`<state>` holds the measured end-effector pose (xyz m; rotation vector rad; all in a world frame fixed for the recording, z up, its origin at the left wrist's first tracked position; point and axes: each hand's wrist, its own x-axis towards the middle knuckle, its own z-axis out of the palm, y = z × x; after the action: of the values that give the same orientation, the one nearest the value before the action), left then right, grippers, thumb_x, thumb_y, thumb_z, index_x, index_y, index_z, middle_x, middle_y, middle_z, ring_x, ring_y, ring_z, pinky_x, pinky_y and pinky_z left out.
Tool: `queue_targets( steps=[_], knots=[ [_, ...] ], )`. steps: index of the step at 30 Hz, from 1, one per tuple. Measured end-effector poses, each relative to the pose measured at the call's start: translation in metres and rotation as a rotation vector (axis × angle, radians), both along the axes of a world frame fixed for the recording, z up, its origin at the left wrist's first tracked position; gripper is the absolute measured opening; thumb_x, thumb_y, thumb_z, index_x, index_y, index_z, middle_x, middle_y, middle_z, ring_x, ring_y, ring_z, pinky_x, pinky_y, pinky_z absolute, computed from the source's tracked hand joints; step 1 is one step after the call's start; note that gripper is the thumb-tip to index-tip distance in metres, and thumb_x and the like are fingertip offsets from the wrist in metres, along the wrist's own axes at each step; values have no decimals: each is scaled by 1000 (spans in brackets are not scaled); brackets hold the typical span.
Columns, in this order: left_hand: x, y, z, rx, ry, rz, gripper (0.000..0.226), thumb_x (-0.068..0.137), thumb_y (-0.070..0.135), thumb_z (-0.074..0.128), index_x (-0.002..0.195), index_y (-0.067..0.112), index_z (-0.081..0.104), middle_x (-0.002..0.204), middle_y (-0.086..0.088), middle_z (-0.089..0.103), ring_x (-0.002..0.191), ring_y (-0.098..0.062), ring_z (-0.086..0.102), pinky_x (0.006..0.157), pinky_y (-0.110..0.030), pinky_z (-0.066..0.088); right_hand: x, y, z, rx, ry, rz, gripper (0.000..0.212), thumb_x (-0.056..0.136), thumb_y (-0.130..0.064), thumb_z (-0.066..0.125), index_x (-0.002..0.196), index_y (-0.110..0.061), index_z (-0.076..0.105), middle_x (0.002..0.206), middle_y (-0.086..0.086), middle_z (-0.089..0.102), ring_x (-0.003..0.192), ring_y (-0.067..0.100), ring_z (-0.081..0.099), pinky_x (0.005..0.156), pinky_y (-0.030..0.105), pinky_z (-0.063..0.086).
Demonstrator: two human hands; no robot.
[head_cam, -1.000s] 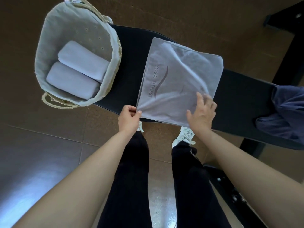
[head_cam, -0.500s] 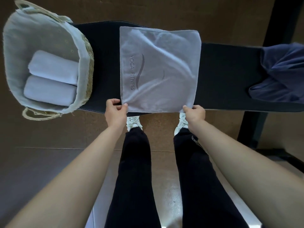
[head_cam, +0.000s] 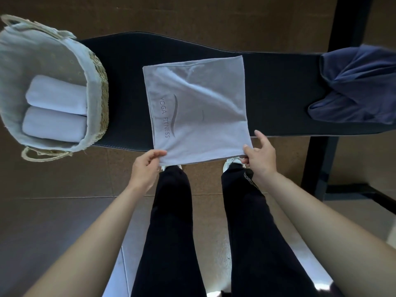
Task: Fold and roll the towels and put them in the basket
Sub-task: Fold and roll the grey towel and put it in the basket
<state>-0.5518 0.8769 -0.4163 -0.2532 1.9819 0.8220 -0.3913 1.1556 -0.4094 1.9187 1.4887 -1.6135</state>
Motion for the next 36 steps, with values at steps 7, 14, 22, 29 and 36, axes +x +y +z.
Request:
queue_targets(
  steps=[7, 14, 22, 29, 36],
  knots=[
    [-32, -5, 24, 63, 110, -130, 34, 89, -3, 73, 110, 24, 78, 96, 1, 76, 78, -9, 67, 79, -22, 56, -25, 24, 30, -138, 124, -14, 29, 96, 1, 54, 110, -13, 75, 106, 14, 74, 82, 25, 77, 50, 25, 56],
    [-71, 25, 14, 115, 247, -106, 12, 97, 20, 71, 107, 22, 77, 77, 17, 66, 64, 1, 51, 65, -12, 41, -61, 62, 25, -156, 238, 203, 39, 94, 11, 56, 125, -12, 66, 106, 3, 79, 92, 21, 78, 59, 25, 60],
    [-118, 58, -15, 141, 235, -29, 38, 102, 40, 57, 100, 3, 67, 97, -4, 61, 90, -16, 55, 79, -29, 43, -122, 92, -1, 238, 193, 408, 23, 101, -28, 63, 84, -13, 69, 68, 6, 64, 53, 11, 57, 49, 23, 48],
    [-155, 93, -32, 46, 281, 83, 40, 102, 39, 49, 78, 7, 55, 74, -1, 50, 70, -15, 43, 68, -35, 35, -169, 112, -34, 348, 119, 400, 49, 99, -41, 54, 80, 2, 66, 68, 9, 56, 64, 19, 50, 65, 38, 47],
    [-161, 99, -42, -155, 319, 81, 34, 101, 30, 56, 134, 20, 59, 104, 9, 62, 98, -11, 59, 86, -26, 45, -169, 111, -49, 367, 32, 485, 19, 99, -31, 57, 108, -19, 69, 102, -4, 69, 98, 16, 66, 88, 34, 56]
  ],
)
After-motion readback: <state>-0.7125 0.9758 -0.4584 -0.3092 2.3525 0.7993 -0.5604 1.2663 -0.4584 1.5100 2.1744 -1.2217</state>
